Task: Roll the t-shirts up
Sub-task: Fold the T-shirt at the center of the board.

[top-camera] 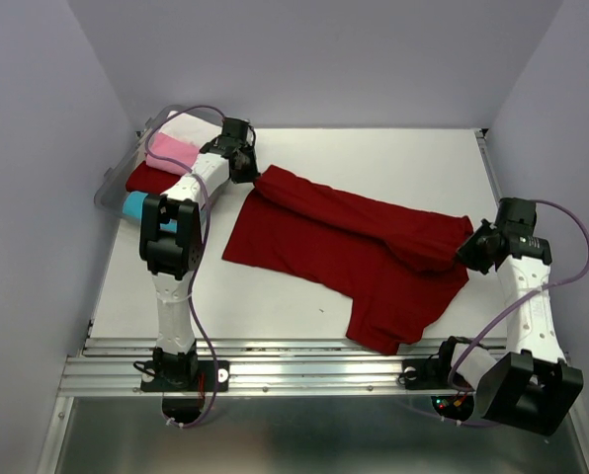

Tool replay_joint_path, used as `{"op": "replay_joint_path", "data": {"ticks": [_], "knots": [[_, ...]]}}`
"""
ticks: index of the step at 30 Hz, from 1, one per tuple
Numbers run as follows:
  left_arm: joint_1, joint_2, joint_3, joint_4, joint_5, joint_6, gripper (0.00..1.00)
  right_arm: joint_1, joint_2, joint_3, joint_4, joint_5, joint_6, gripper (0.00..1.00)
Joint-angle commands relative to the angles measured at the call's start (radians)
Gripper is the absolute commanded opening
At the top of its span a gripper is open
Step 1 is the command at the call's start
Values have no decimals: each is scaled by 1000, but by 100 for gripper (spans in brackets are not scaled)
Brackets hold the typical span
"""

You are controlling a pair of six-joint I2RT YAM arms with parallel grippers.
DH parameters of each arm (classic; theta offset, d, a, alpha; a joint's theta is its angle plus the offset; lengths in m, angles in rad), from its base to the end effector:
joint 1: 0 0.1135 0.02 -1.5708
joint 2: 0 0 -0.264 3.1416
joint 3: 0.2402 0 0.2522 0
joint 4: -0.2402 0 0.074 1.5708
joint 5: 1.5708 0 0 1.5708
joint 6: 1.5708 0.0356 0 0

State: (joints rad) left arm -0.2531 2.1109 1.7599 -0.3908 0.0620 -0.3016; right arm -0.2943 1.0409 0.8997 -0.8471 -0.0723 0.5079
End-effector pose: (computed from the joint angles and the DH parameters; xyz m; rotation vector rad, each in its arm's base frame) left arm 0.4711 -0.1241 0.2380 -0.0248 2.3369 -0.3512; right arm 0.1900 -0.0549 0.2748 0.9757 2.3718 0.1742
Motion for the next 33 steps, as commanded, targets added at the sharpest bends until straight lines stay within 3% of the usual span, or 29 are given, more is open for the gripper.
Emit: {"op": "replay_joint_path", "data": {"ticks": [1,9,10,12,13,15,16,23,33], "knots": [[8,-63,-2,15,2,2,0,-8,-50,33,-66,-56,-22,1],[8,-48,-4,4,-8,1,0,-8,-82,48,-171,-54,-19,3],[8,-43,-2,-2,-10,2,0,-8,-87,48,-178,-44,-13,15],[8,-26,21,-37,-10,7,0,-8,-96,59,-196,-28,-3,26],[9,-22,30,-52,-16,7,1,-8,-96,61,-201,-18,0,40],[6,-22,38,-66,-19,7,14,-8,-107,61,-202,-4,6,43],[5,-43,36,-68,-11,7,22,-8,-116,67,-195,23,17,53],[-23,-78,87,-71,49,16,24,-8,-61,67,-14,-9,61,49],[-87,76,194,-63,68,-2,24,-8,359,136,271,3,66,38]]}}
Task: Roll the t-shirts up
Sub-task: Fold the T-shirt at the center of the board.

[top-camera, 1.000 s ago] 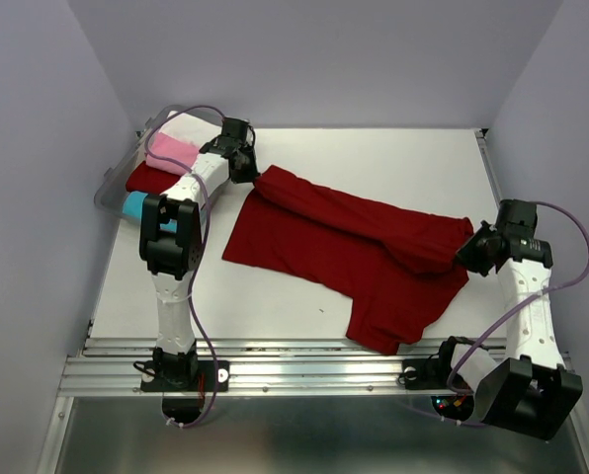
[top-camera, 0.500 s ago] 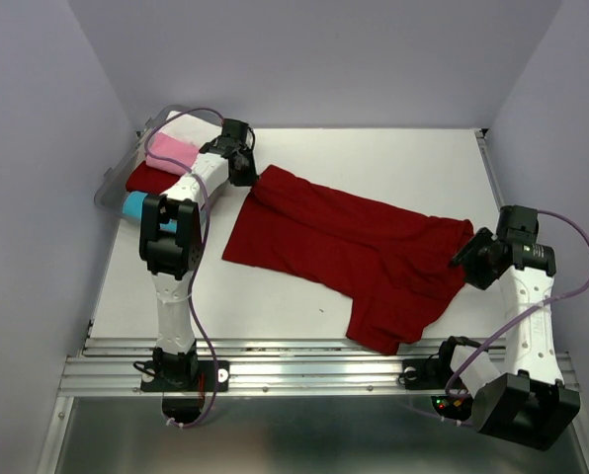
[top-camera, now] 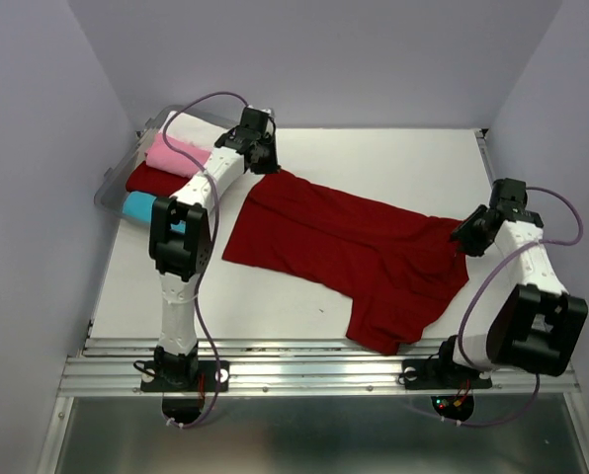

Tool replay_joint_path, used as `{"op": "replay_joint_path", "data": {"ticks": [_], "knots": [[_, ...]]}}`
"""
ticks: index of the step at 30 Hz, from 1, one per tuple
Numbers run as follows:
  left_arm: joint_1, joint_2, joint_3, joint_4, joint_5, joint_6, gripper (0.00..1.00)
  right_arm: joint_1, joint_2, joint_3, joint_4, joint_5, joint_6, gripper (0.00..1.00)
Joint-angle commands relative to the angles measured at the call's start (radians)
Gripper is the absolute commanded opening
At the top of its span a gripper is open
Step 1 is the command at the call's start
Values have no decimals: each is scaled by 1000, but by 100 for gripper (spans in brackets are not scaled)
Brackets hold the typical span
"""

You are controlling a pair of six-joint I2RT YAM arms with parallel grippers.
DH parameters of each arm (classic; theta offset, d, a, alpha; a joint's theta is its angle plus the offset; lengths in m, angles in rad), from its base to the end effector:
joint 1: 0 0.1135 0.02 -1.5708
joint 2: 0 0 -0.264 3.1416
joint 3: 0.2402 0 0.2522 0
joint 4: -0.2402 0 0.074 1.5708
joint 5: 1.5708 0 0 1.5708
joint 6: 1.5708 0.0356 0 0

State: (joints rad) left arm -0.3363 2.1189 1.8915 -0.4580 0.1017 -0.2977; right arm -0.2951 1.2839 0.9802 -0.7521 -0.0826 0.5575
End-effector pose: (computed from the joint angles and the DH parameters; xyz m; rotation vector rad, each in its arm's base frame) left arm 0.4656 -0.1666 0.2728 0.0995 2.2898 -0.4494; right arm 0.2409 -0.0702 0.2554 1.0634 2.4108 0.1987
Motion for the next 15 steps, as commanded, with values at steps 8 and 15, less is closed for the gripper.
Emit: {"op": "replay_joint_path", "data": {"ticks": [8,15], "knots": [[-4,176,97,-19,-5,14,23,-7,392,141,264,69,9,37],[-1,184,29,-42,-49,23,23,-7,534,207,263,191,1,36]]}}
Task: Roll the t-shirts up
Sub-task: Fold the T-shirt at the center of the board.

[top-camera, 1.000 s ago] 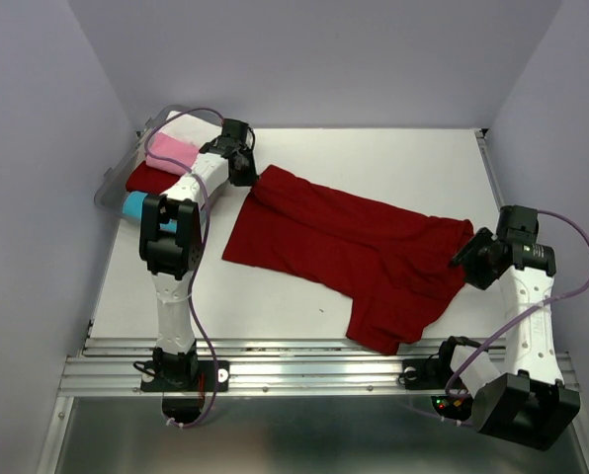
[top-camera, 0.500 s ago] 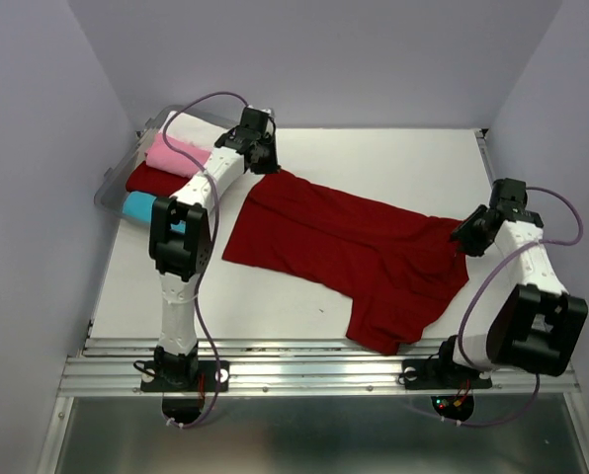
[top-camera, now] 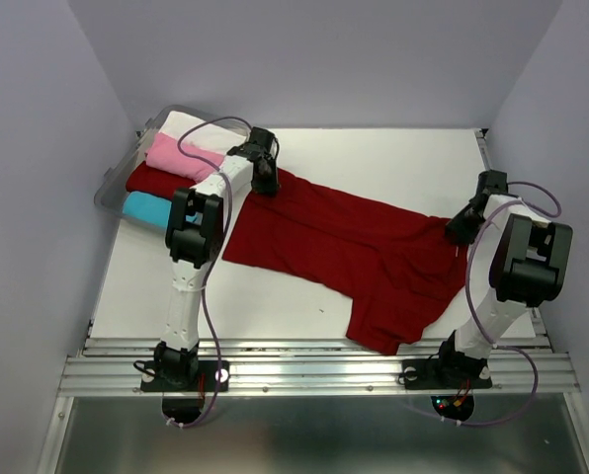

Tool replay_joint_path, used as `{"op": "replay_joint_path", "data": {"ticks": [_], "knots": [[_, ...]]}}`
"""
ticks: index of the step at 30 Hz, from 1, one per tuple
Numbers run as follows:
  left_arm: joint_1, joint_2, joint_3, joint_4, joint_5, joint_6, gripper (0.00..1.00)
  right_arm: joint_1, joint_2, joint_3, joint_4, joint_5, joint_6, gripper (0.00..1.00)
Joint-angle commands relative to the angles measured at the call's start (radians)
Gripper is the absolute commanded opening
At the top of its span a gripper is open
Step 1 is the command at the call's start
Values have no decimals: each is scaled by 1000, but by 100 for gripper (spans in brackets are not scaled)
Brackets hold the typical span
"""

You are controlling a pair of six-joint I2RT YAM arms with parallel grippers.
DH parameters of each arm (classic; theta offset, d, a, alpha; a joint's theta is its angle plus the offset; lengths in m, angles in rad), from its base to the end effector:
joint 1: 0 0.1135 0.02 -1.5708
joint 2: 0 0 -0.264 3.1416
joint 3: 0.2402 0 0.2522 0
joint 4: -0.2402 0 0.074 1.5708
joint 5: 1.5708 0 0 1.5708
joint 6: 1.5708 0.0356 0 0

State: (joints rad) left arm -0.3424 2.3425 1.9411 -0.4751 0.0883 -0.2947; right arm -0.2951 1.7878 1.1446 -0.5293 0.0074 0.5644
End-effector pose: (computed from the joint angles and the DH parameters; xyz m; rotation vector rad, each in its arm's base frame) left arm 0.4917 -0.1786 0.1781 0.0988 2.4799 -0.3853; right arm 0.3361 -0.1024 0.1714 1.1457 2.4947 0.0643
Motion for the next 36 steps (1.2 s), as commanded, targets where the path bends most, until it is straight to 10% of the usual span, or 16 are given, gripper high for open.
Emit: {"op": "replay_joint_path", "data": {"ticks": [1,18,30,36], "knots": [[6,-37,-27,-26,-42,20,23,-7,38,43,41,112,-1,36],[8,199,386,-154,-41,11,23,-7,338,464,-30,154,-7,36],[-32,-73,263,-62,-68,11,24,20,-121,219,-11,51,-44,56],[-40,-233,162,-74,-142,-4,25,275,-327,-11,-66,129,-93,56]]}}
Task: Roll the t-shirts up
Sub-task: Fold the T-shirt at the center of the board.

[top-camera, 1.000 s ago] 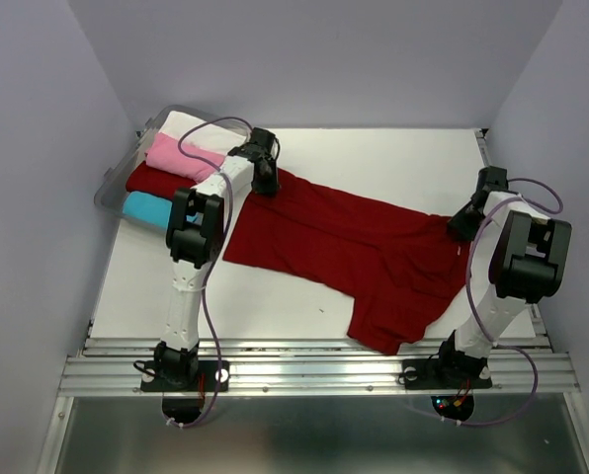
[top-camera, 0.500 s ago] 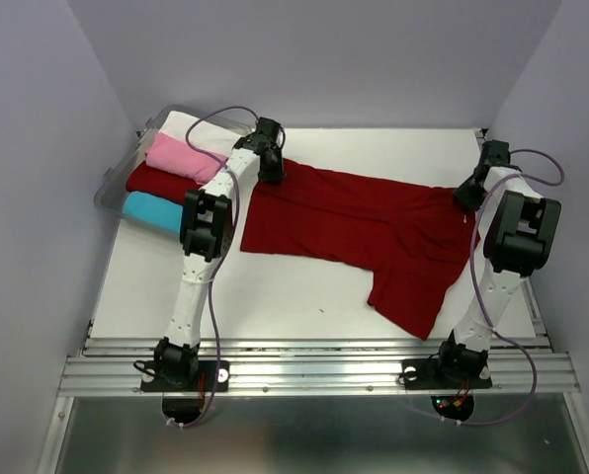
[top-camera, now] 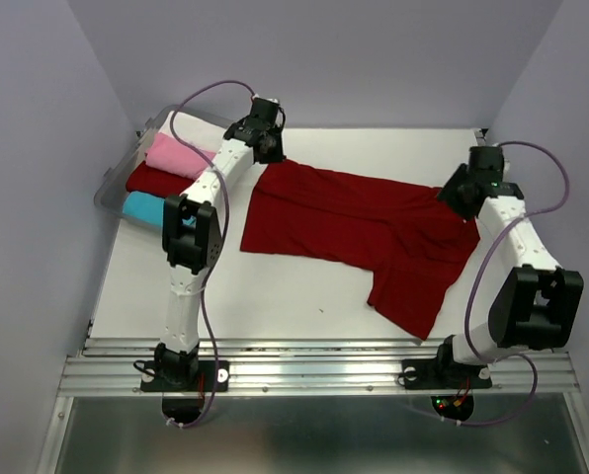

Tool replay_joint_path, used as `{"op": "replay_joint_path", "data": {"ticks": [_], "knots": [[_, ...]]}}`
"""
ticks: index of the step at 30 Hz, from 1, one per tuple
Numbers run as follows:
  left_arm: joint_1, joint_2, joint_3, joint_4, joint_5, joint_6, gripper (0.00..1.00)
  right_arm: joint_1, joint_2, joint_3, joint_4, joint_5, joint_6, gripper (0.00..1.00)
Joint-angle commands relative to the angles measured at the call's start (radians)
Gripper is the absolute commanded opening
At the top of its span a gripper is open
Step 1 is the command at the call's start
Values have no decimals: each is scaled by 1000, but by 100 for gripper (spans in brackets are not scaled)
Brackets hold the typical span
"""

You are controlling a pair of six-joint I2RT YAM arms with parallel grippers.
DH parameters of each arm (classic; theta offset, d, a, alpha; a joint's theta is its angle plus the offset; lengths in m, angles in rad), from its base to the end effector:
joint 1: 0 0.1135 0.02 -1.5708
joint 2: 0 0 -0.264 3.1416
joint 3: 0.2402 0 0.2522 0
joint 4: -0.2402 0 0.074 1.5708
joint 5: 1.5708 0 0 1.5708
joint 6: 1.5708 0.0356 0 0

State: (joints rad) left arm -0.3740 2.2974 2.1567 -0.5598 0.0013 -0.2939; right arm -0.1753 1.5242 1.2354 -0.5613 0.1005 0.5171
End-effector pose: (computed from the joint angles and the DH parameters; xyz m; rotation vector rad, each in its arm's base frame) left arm 0.4935 -0.1937 0.2652 0.0926 2.2942 -0.3513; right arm 0.3261 -0.0614 0.2827 0.8625 2.2562 0.0351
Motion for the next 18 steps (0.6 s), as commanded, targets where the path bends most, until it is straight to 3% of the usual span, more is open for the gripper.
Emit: {"op": "replay_joint_path", "data": {"ticks": [1,12,18], "knots": [[-6,-209,-76,14,-54,-8,25,184,-70,-118,-41,47,-46,56],[-6,-464,-424,100,-26,-42,25,332,0,-244,-9,31,-57,53],[-8,-497,-488,109,-34,-44,24,332,73,-240,23,45,-71,50]]}}
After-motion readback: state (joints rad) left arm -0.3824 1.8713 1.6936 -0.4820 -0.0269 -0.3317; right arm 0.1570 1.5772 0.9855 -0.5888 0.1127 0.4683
